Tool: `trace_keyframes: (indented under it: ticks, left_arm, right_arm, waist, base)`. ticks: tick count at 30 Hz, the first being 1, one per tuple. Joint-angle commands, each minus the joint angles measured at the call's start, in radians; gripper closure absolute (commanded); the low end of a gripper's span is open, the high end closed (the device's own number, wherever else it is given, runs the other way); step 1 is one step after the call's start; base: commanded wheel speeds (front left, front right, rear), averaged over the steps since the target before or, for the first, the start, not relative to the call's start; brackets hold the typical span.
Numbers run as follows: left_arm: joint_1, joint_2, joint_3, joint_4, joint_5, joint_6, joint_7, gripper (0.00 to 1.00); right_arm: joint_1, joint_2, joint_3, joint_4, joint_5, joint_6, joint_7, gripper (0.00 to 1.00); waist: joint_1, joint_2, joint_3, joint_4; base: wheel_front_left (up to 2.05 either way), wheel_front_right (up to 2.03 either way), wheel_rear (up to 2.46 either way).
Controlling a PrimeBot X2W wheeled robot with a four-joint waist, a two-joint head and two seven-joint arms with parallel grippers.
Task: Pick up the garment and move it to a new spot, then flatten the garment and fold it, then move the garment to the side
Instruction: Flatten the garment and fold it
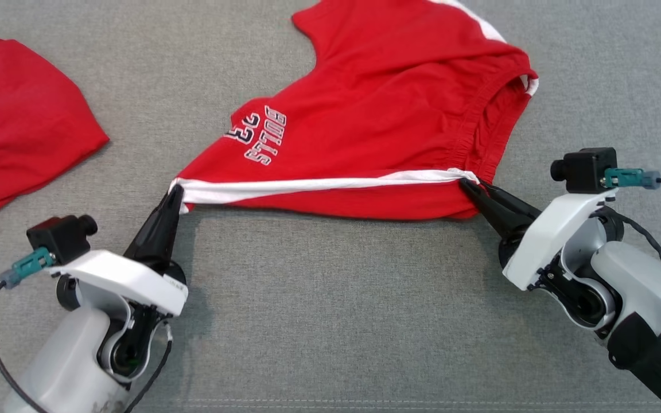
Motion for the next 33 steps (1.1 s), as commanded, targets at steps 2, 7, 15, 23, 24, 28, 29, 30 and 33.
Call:
trace_keyframes:
  ticks: [2,7,15,23,24,28,29,30,33]
  left_arm:
    - [0.04,0.059,0.031,-0.06,0.025,0.024,-0.014,1.0]
    - [0.143,0.086,0.007,-0.158,0.04,0.079,0.008,1.0]
    - [0.302,0.087,-0.042,-0.307,0.042,0.174,0.049,1.0]
    - [0.392,0.098,-0.039,-0.367,0.018,0.238,0.069,0.57]
    - [0.394,0.098,-0.04,-0.365,0.013,0.24,0.074,0.0]
    - [0.392,0.106,-0.036,-0.362,0.017,0.254,0.079,0.0]
    - [0.394,0.108,-0.034,-0.372,0.016,0.256,0.079,0.0]
    - [0.396,0.113,-0.03,-0.385,0.019,0.261,0.074,0.0]
    - [0.396,0.141,-0.011,-0.438,0.057,0.293,0.043,0.0]
  right_arm:
    - [0.051,-0.035,0.011,-0.05,-0.004,0.004,-0.039,1.0]
    - [0.104,-0.076,0.048,-0.09,-0.048,0.004,-0.052,1.0]
    - [0.243,-0.136,0.013,-0.117,-0.134,0.004,-0.064,1.0]
    - [0.362,-0.088,-0.114,-0.11,-0.233,0.004,-0.046,0.35]
    - [0.374,-0.074,-0.13,-0.106,-0.246,0.004,-0.043,0.0]
    - [0.421,-0.021,-0.193,-0.113,-0.284,0.004,-0.033,0.0]
    - [0.432,-0.013,-0.207,-0.12,-0.295,0.004,-0.029,0.0]
    - [0.445,-0.007,-0.226,-0.126,-0.304,0.004,-0.029,0.0]
    - [0.475,0.008,-0.286,-0.152,-0.349,0.004,-0.032,0.0]
  waist:
    - [0.0,0.0,-0.019,0.011]
    - [0.0,0.0,-0.044,0.024]
    - [0.0,0.0,-0.085,0.03]
    - [0.0,0.0,-0.115,0.016]
    - [0.0,0.0,-0.119,0.015]
    - [0.0,0.0,-0.139,0.012]
    - [0.0,0.0,-0.144,0.01]
    - [0.0,0.0,-0.15,0.009]
    - [0.0,0.0,-0.165,0.004]
  base:
    - [0.0,0.0,0.0]
    - [0.0,0.0,0.0]
    - [0.0,0.0,0.0]
    - [0.0,0.0,0.0]
    - [0.0,0.0,0.0]
    - [0.0,0.0,0.0]
    - [0.0,0.0,0.0]
    - [0.0,0.0,0.0]
    - [0.0,0.0,0.0]
